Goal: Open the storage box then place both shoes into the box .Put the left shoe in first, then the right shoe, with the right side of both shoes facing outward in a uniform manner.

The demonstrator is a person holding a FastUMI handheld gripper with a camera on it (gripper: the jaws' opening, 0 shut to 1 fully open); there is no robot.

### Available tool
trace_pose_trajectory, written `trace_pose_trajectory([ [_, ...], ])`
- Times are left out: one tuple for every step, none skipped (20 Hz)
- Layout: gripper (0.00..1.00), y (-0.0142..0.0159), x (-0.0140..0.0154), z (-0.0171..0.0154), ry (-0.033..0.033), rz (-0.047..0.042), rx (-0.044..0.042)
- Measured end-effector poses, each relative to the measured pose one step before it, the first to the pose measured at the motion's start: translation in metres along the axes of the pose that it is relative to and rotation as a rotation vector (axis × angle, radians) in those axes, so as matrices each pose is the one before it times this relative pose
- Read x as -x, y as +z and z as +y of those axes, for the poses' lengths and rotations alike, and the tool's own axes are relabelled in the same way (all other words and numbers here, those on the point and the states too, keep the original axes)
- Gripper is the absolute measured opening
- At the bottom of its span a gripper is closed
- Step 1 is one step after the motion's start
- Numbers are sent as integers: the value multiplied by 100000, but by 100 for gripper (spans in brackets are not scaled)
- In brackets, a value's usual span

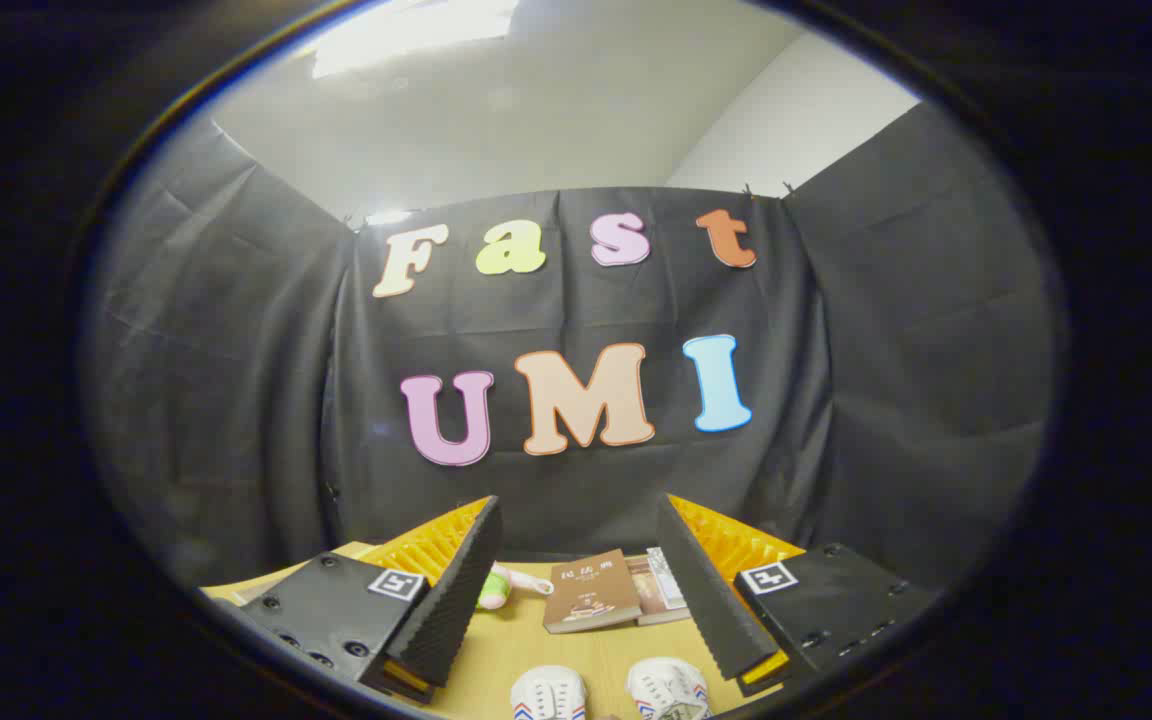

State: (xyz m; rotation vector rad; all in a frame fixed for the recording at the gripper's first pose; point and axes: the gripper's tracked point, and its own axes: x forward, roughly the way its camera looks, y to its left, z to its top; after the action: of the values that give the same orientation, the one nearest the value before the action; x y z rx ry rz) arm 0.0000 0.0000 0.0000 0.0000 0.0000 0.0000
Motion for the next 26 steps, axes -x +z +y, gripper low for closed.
trace_pose_trajectory([
  [100, 80, 10, -77, -344, -436, 893],
  [100, -26, 47, 26, -48, -241, 1370],
  [100, -14, 130, 59, 19, 135, 1418],
  [100, -69, 390, 146, 422, 55, 903],
  [100, 35, 155, 195, 221, -10, 389],
  [100, 74, 240, 177, 187, -77, 412],
  [100, -111, -38, 179, 548, -104, 534],
  [100, -55, 19, 145, 385, -17, 1393],
  [100, -86, 142, 77, 167, 230, 1685],
  [100, -154, 179, 134, 301, 222, 1268],
  [100, -259, 27, 119, 474, 233, 526],
  [100, -89, 124, 108, 349, 109, 131],
  [100, -126, 9, -82, -251, -83, 762],
  [100, -81, 31, -30, -91, -228, 1055],
  [100, -379, 97, 122, 428, 423, 1178],
  [100, -343, 57, 99, 326, 729, 1018],
  [100, -246, 189, 8, 132, 597, 421],
  [100, -180, 146, 108, 158, 379, -282],
  [100, -243, -49, 20, -125, 331, -575],
  [100, -220, -22, 69, 95, 552, -994],
  [100, -218, -1, 179, 611, 508, -1394],
  [100, -133, 8, 368, 1363, 266, -1922],
  [100, -123, 58, 494, 1985, 154, -2529],
  [100, 72, 23, 549, 2153, 172, -3211],
  [100, -522, 60, 157, 1015, 1733, -3309],
  [100, -693, -50, -119, -242, 3107, -3085],
])
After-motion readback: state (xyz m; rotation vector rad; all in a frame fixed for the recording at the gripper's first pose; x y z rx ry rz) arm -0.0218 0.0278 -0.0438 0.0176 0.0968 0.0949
